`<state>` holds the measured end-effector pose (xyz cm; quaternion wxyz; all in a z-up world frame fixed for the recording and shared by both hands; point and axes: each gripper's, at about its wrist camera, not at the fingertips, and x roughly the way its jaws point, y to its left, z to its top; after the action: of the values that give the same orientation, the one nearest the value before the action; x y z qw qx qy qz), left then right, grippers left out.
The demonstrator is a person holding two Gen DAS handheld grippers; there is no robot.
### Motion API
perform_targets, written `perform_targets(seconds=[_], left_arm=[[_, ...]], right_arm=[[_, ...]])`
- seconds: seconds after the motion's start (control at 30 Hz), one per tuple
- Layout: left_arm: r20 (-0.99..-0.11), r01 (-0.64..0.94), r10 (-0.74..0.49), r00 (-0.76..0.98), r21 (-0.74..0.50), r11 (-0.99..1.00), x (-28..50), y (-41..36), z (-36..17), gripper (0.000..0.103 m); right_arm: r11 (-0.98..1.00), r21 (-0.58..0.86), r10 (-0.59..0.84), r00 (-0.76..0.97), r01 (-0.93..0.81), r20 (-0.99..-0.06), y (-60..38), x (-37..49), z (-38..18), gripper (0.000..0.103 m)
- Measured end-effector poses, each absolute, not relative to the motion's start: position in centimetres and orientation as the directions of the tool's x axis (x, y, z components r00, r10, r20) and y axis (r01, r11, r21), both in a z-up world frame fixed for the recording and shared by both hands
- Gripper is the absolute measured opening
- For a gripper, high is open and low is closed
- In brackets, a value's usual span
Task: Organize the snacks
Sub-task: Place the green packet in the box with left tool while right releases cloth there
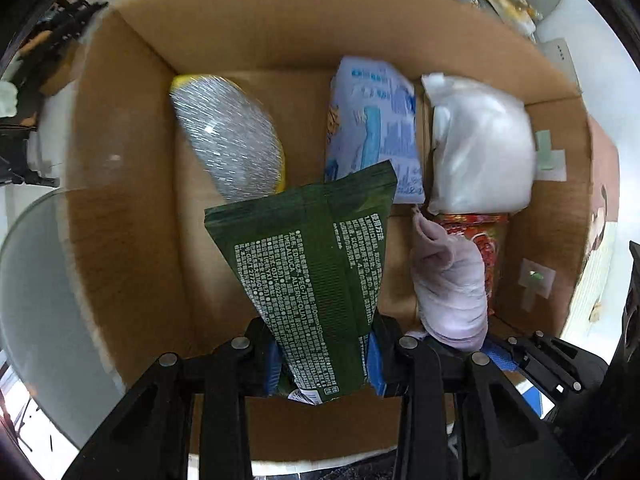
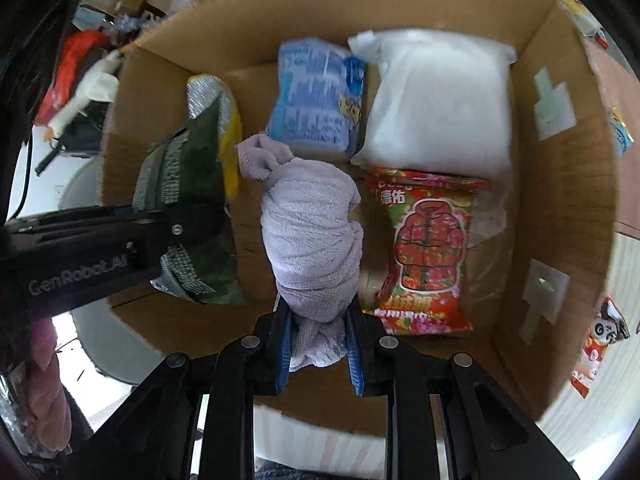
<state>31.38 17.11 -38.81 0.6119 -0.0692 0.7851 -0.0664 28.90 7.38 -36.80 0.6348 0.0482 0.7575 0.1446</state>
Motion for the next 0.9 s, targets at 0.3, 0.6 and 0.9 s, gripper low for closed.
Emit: perform_targets(seconds=[0.3,0.6,0.9], left_arm=[[-0.931,-0.018,-0.204,-0.304,-0.208,0.978,31.8,15.3,-41.7,0.031],[-0.947,-0.084,-0.193,-0.255,-0.177,0.981,32.3,17.6,-39.4,0.045],[-0.995,-0.024,-0.085,-0.049,-0.084,0.996,29.0,17.1,-31.3,0.087]], right_arm=[[0.966,0.235,0.206,-0.229,-0.107,-0.952,10.2,29.3,-39.9,0.025],[0.968,0.226,0.193,-0.248,-0.111,-0.949,11.0,29.5,-38.8,0.061],[0.974,0.160,0.136,-0.154,-0.159,-0.979,10.5,28.4,-33.1,0.092]])
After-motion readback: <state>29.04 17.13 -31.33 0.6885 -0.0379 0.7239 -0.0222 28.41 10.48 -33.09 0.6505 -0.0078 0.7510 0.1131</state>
